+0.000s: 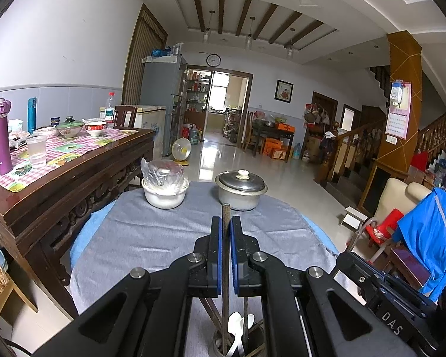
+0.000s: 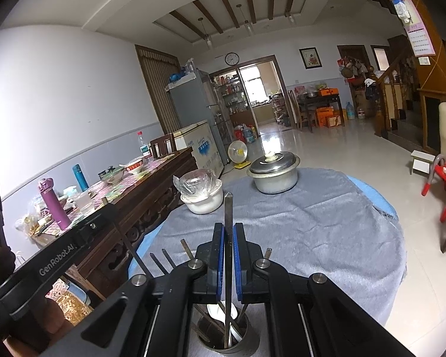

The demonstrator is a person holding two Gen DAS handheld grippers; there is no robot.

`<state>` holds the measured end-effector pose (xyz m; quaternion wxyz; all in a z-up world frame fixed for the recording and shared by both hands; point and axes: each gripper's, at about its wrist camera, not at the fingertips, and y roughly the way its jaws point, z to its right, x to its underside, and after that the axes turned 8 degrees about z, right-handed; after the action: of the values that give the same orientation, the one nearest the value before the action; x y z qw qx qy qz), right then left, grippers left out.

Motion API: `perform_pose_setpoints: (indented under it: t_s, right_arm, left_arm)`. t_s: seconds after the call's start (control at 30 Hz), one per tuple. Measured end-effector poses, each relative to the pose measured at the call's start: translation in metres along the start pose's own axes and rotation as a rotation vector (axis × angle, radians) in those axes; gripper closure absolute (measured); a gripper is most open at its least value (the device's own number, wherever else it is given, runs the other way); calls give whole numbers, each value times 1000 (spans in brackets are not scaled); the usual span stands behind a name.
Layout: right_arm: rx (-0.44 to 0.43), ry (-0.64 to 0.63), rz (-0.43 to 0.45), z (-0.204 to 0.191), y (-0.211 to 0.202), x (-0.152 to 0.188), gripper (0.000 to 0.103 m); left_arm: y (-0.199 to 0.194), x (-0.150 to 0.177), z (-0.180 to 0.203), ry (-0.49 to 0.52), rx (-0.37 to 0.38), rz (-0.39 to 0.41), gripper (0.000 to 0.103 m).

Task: Organize utensils
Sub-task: 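Lower the chopsticks into the dark cup with both grippers, then open both grippers to release the chopsticks into the cup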

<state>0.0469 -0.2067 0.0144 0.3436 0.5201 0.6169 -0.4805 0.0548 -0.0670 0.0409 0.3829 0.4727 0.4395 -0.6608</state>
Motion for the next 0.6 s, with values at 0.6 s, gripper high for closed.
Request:
perform_pose_setpoints:
  t_s: [0.6]
  right_arm:
    - [0, -4, -58, 2, 18, 13, 96]
  left_arm:
    - [11, 11, -5, 12, -16, -43, 98]
